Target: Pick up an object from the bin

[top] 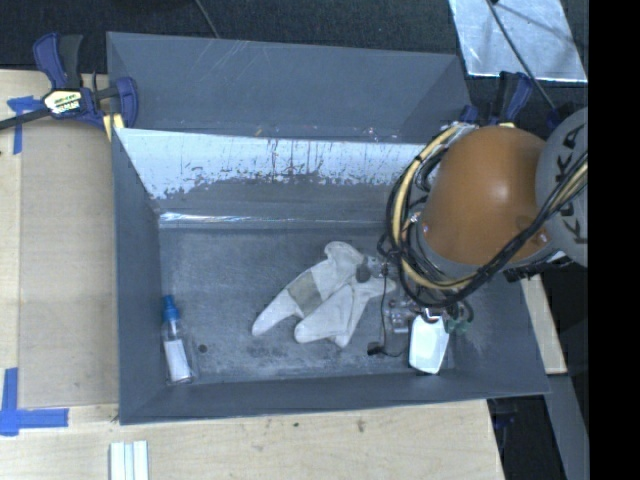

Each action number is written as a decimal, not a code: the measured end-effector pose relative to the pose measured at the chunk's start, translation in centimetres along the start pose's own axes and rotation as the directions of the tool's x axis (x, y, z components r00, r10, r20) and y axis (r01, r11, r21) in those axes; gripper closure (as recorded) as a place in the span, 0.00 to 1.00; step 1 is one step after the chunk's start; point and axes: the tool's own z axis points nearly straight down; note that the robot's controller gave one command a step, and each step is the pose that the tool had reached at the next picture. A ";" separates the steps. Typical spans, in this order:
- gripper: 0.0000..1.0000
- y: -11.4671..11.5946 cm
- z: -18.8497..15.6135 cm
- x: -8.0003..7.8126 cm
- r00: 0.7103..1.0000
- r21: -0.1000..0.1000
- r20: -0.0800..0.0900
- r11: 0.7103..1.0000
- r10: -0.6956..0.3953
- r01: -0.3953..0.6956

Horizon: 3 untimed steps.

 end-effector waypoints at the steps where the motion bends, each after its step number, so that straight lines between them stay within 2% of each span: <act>1: 0.00 0.0 -0.4 -0.2 1.000 0.000 0.009 1.000 0.000 0.000; 2: 0.00 -0.3 4.8 -3.9 1.000 0.001 0.016 1.000 -0.025 0.025; 3: 1.00 1.9 10.1 -4.4 0.999 -0.001 0.009 0.999 0.052 -0.052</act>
Offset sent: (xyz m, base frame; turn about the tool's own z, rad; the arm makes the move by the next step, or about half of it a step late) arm 0.0676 -0.0055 -0.1029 -0.0497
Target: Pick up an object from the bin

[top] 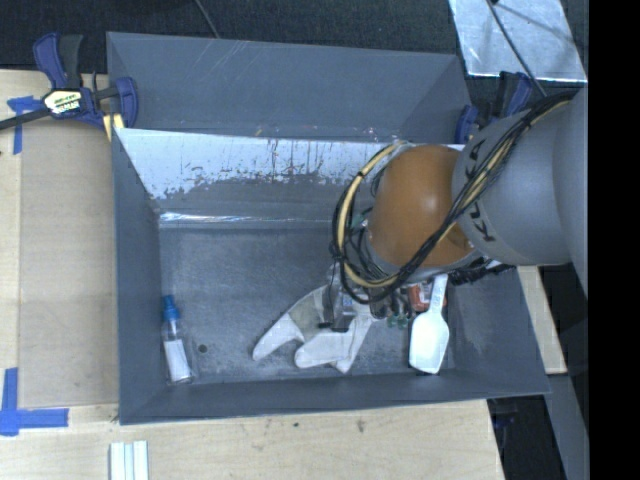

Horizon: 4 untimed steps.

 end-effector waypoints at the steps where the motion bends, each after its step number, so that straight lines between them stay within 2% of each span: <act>1: 0.00 0.0 0.0 0.1 1.000 0.000 -0.002 1.000 0.000 0.000; 2: 1.00 0.0 0.0 0.0 1.000 0.000 -0.001 1.000 0.000 0.000; 3: 0.00 0.0 0.0 0.1 1.000 0.000 -0.002 1.000 0.000 0.000; 4: 1.00 0.0 0.0 0.0 1.000 0.000 -0.001 1.000 0.000 0.000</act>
Offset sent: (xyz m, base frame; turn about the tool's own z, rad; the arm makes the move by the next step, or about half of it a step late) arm 0.0000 0.0000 0.0000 0.0000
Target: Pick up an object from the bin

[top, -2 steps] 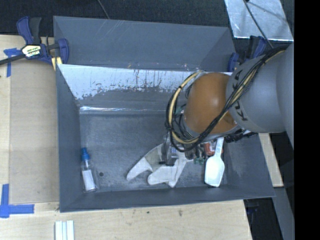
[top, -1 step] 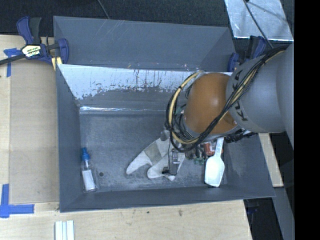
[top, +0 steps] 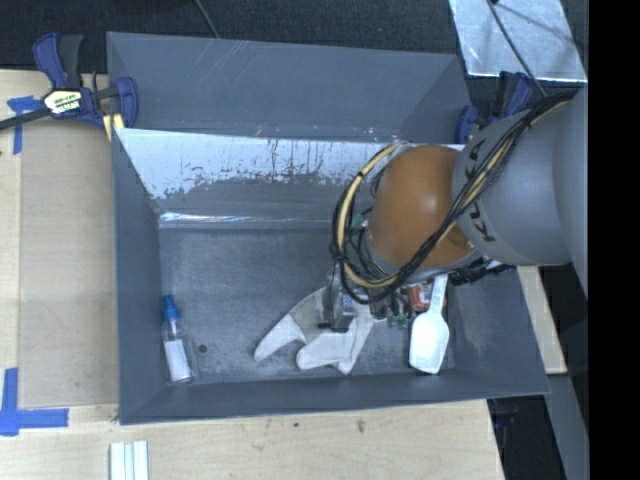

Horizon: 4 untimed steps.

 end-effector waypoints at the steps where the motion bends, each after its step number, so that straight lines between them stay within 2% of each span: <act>1: 0.00 0.0 0.0 0.0 1.000 0.000 -0.001 1.000 0.000 0.000; 2: 1.00 0.0 0.0 0.0 1.000 0.000 0.000 1.000 0.000 0.000; 3: 0.00 0.0 0.0 0.0 1.000 0.000 -0.001 1.000 0.000 0.000; 4: 1.00 0.0 0.0 0.0 1.000 0.000 0.000 1.000 0.000 0.000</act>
Offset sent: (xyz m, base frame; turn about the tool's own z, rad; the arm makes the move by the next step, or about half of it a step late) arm 0.0000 0.0000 0.0000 0.0000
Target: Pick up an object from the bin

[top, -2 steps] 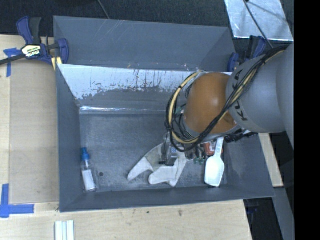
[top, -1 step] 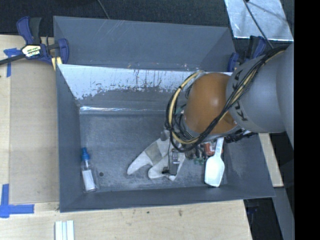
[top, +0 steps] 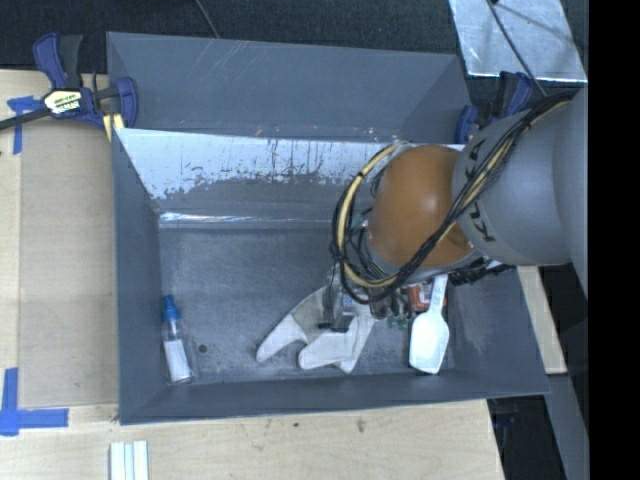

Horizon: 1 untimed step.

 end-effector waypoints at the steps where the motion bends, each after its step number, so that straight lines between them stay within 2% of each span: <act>1: 1.00 0.0 0.0 0.0 1.000 0.000 0.000 1.000 0.000 0.000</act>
Offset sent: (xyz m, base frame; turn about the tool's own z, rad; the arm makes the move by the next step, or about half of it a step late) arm 0.0080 -0.0242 0.1882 -0.0148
